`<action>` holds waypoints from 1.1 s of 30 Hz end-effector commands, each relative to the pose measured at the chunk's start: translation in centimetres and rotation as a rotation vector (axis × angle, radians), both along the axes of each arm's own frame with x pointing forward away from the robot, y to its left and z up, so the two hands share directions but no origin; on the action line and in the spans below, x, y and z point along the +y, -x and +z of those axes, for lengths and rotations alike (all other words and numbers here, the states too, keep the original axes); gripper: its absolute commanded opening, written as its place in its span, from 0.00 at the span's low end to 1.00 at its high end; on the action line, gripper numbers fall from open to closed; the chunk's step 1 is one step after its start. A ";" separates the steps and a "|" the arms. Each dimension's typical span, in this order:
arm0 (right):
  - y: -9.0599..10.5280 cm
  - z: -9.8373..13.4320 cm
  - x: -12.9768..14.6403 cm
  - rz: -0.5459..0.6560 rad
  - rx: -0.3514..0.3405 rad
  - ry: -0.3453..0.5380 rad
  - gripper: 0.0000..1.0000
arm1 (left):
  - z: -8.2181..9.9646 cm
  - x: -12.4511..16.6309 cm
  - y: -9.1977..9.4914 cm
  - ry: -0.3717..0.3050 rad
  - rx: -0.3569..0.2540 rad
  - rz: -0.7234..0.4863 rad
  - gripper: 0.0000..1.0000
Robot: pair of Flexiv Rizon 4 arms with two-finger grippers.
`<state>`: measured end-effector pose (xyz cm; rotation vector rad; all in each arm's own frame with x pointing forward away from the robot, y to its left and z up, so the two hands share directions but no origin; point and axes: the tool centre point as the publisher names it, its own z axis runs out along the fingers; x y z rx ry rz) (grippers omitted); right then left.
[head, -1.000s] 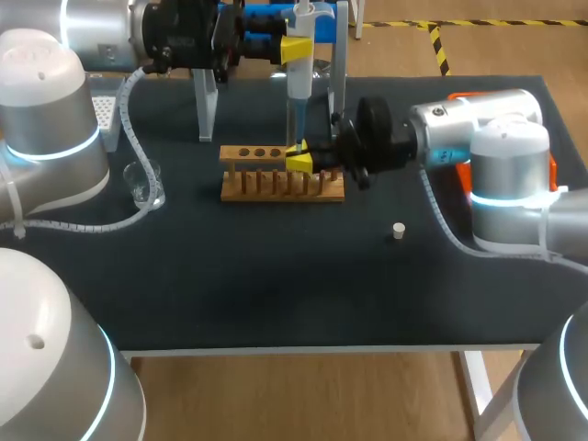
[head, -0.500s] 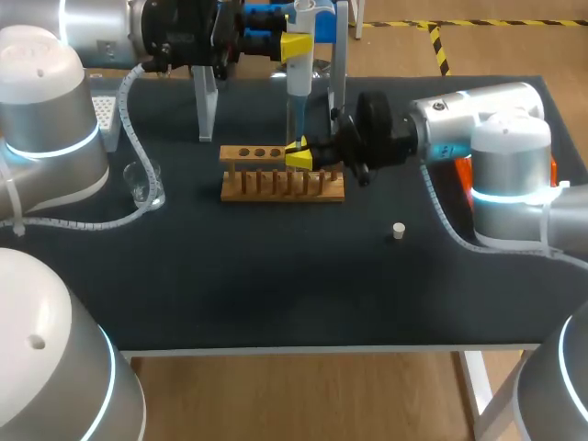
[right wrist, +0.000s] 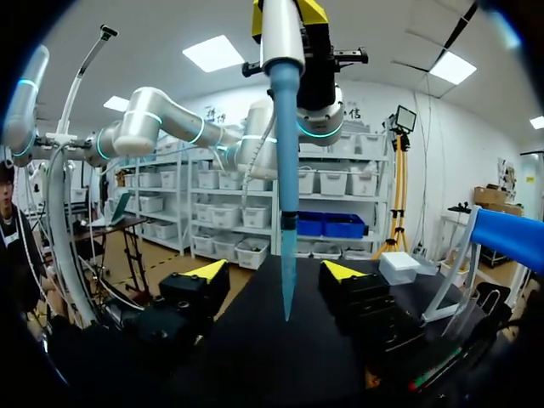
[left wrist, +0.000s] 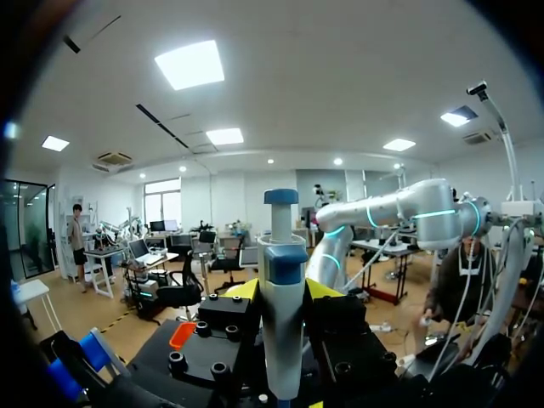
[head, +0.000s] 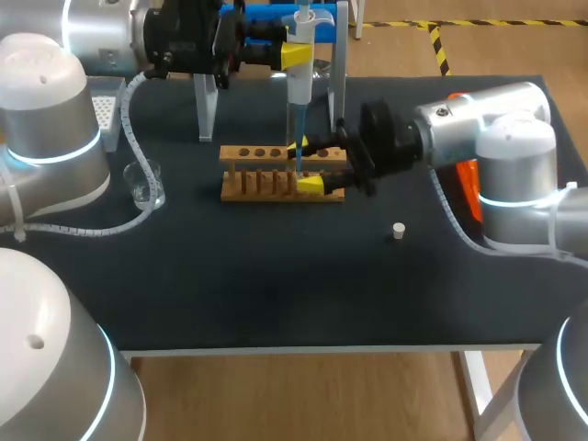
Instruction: Invert the test tube, pick up the pipette, mount the tip to pipette, aspirate from beaker and dispense into the tube, eject the tip, return the pipette, and cap with the stopper.
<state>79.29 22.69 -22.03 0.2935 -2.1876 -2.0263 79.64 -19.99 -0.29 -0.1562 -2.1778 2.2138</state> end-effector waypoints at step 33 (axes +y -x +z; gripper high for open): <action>1.5 -2.0 -5.3 -0.010 -0.022 0.091 1.00 | 0.0 0.0 0.0 0.002 -0.001 0.001 0.00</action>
